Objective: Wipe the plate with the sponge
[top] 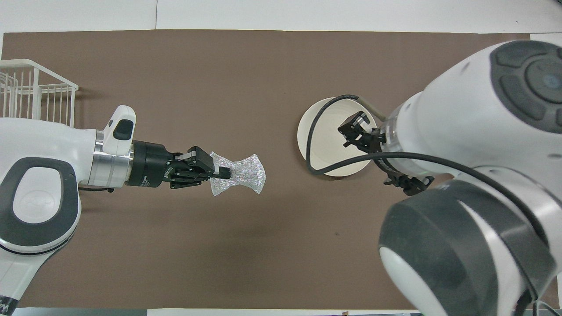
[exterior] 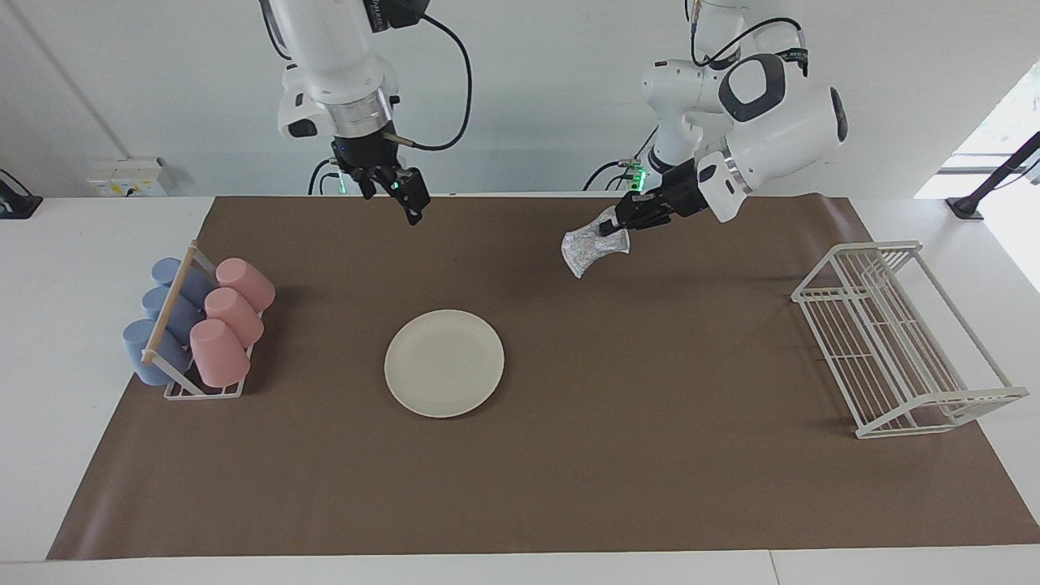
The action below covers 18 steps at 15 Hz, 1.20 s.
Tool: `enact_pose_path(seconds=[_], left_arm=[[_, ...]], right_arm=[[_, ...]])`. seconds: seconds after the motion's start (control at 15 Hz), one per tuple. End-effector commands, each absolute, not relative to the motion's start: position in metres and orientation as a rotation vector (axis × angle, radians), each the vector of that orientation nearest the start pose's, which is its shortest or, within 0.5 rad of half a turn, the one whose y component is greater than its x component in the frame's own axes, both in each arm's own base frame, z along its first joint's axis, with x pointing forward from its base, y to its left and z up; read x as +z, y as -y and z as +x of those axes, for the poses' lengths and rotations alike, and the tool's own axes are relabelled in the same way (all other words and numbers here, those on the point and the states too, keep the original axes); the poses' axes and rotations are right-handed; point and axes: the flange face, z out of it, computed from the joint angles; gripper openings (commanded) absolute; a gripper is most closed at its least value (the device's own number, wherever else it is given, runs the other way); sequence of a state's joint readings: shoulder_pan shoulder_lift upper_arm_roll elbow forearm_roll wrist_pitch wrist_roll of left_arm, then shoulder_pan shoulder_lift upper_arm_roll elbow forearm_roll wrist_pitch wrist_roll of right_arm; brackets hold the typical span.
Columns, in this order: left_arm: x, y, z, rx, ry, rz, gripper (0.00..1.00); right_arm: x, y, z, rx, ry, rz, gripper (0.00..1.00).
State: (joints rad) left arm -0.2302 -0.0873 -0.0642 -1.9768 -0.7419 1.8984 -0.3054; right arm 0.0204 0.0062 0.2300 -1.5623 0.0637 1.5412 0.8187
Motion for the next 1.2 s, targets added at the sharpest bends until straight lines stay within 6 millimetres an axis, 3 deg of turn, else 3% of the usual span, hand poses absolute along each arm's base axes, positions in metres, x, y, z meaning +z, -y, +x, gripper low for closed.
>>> enact_pose_path(seconds=[0.0,0.53,0.8,1.13], left_arm=[[0.533,0.205,0.518,-0.206,-0.303,2.627,0.0],[0.553,0.164,0.534,-0.122,-0.127,3.265,0.0],[0.553,0.137,0.54,-0.035,-0.103,3.515,0.0],[0.533,0.109,0.564,0.047,-0.018,3.875,0.0]], right_arm=[[0.622,-0.104,0.536,0.077,-0.681,-3.033,1.0],[0.618,0.007,0.549,0.062,-0.169,-3.094,1.0],[0.618,0.015,0.554,0.054,-0.024,-3.117,1.0],[0.624,0.015,0.554,0.047,0.166,-3.144,1.0]])
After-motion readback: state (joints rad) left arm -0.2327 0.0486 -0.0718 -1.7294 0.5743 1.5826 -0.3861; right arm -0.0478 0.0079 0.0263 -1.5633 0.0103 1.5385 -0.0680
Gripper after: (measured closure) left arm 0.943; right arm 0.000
